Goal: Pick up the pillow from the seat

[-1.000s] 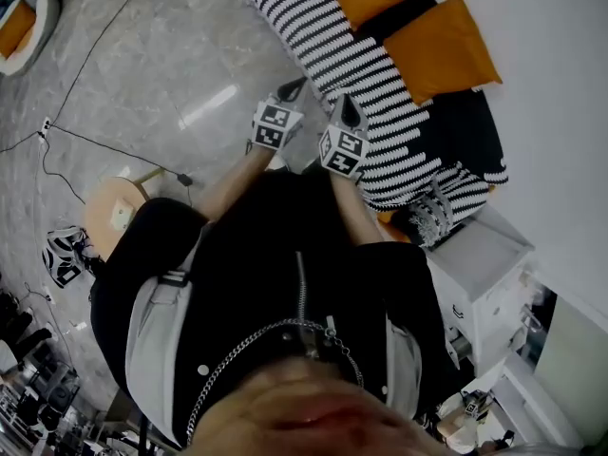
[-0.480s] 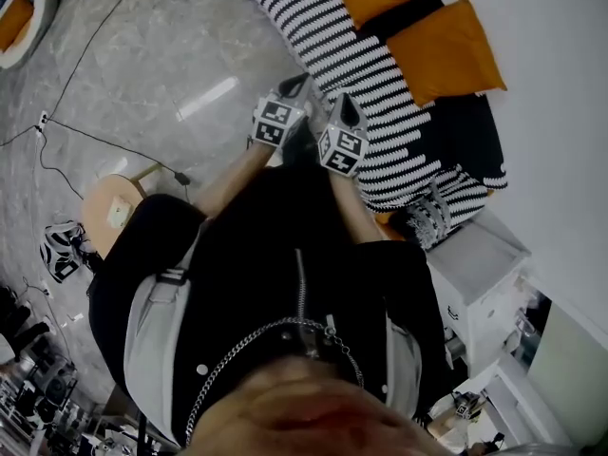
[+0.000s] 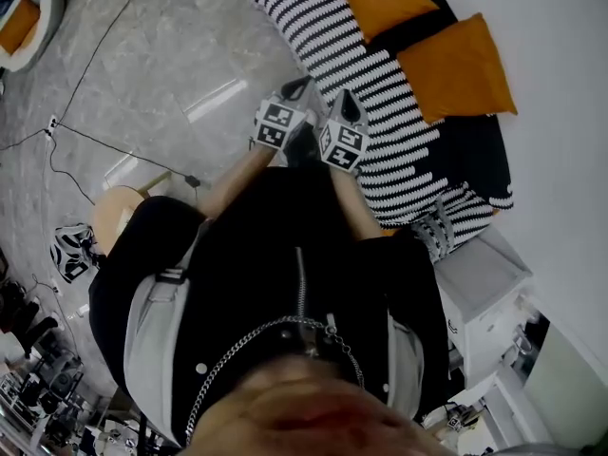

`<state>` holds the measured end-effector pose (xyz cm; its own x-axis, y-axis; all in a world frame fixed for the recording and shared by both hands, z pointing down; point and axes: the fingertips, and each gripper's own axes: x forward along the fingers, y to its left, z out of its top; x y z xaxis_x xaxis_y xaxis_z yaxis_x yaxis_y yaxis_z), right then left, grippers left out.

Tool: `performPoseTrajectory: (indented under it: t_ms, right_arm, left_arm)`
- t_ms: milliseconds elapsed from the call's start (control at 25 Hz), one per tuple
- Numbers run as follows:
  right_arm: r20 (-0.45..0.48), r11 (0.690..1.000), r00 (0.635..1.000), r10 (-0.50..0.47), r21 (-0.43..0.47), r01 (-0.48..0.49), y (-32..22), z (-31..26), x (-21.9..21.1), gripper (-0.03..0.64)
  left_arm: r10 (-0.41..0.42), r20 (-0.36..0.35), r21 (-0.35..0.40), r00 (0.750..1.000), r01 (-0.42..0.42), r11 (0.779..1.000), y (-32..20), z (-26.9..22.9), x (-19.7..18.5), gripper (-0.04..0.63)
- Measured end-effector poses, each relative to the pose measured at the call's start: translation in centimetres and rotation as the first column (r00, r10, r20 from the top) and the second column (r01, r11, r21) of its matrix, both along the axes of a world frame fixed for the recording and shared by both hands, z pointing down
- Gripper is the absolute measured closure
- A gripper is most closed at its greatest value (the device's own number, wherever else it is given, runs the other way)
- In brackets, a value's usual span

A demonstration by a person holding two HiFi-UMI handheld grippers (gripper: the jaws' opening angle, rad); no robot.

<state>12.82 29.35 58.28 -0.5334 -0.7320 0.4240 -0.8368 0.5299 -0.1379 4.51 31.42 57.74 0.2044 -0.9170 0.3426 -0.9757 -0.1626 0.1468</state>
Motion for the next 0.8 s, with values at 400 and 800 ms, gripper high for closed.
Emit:
performPoseTrajectory:
  t_ms: [400, 800]
  right_arm:
    - [0.007, 1.0, 1.0, 0.005, -0.021, -0.004, -8.1, 0.2, -4.1, 0.614]
    - [0.025, 0.999, 1.0, 0.007, -0.033, -0.006, -16.1, -0.6, -6.5, 0.614]
  left_arm:
    - [0.015, 0.01, -0.031, 1.0, -0.015, 0.999, -7.2, 0.3, -3.6, 0.586]
    - [-0.018, 0.01, -0.047, 1.0, 0.018, 0.999, -14.2, -0.2, -7.2, 0.586]
